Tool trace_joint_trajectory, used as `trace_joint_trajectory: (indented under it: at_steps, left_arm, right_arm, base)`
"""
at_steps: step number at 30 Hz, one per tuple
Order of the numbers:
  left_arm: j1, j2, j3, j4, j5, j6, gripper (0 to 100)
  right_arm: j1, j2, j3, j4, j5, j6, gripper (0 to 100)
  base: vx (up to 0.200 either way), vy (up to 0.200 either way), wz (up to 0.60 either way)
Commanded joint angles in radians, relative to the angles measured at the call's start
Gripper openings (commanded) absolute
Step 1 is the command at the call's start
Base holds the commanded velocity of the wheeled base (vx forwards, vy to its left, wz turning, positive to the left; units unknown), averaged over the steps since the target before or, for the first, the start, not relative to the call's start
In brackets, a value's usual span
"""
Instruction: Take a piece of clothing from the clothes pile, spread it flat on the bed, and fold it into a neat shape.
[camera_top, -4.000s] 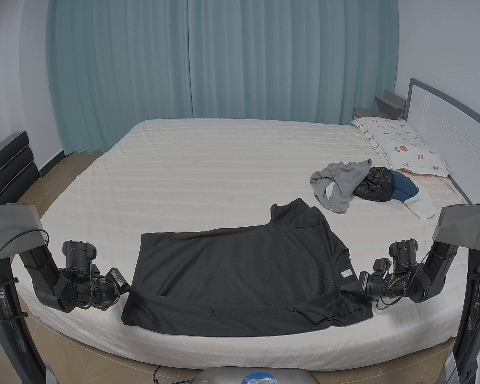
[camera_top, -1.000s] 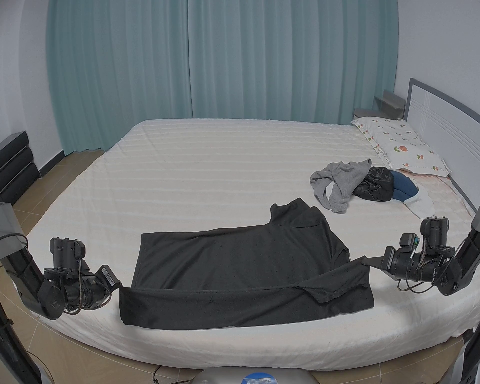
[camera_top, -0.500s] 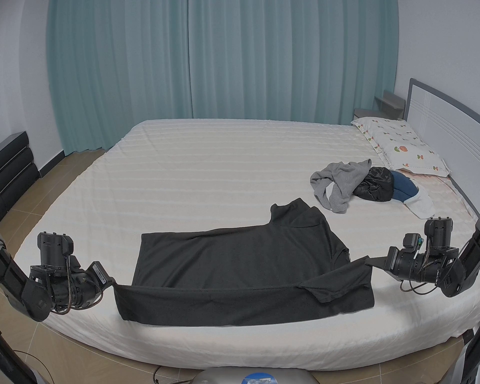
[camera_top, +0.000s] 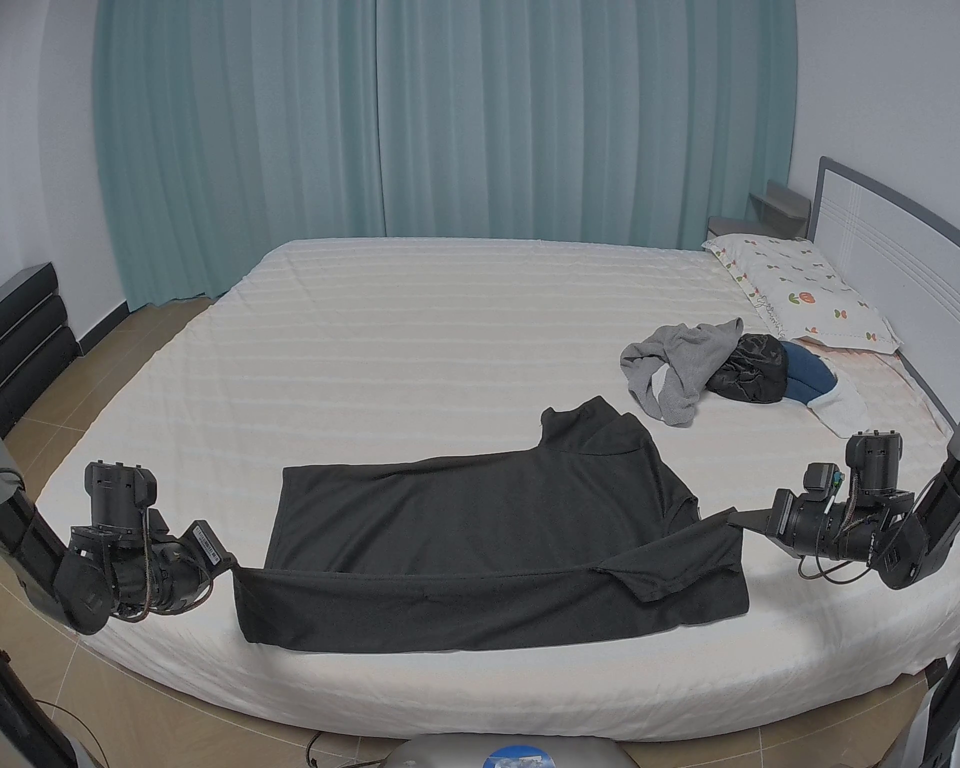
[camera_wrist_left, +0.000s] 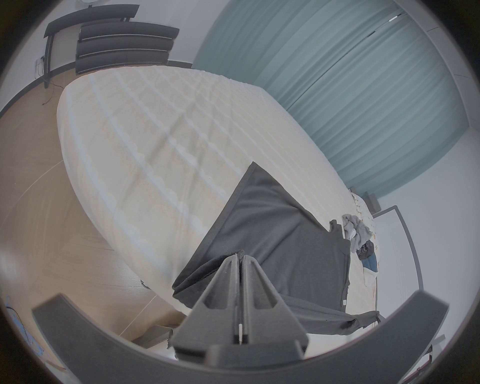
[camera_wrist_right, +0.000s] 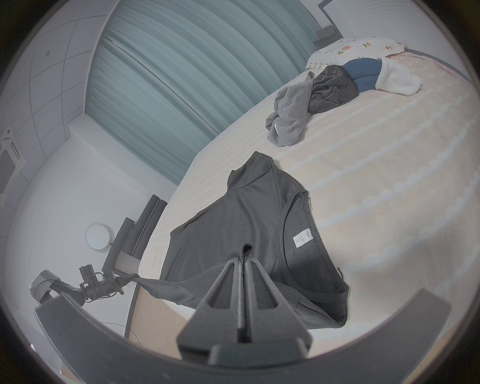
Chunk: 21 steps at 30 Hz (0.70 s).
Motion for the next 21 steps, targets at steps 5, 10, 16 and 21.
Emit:
trace_joint_trajectory:
  at_steps: [5, 10, 16, 21]
  left_arm:
    - [0.001, 0.189, -0.11, -0.001, 0.0, -0.001, 0]
    - [0.001, 0.295, -0.206, -0.001, 0.002, -0.001, 0]
    - [0.001, 0.37, -0.278, -0.001, 0.008, -0.002, 0]
    - [0.003, 0.337, -0.268, 0.001, 0.02, -0.013, 0]
  right_arm:
    - [0.014, 0.115, -0.076, 0.004, -0.025, 0.0, 0]
    - [0.02, 0.205, -0.173, 0.012, -0.047, 0.0, 0]
    - [0.035, 0.293, -0.257, 0.036, -0.068, 0.0, 0]
    - [0.034, 0.308, -0.274, 0.03, -0.068, 0.002, 0]
  base:
    - [0.0, 0.0, 0.0]
    - [0.0, 0.0, 0.0]
    - [0.0, 0.0, 0.0]
    - [0.0, 0.0, 0.0]
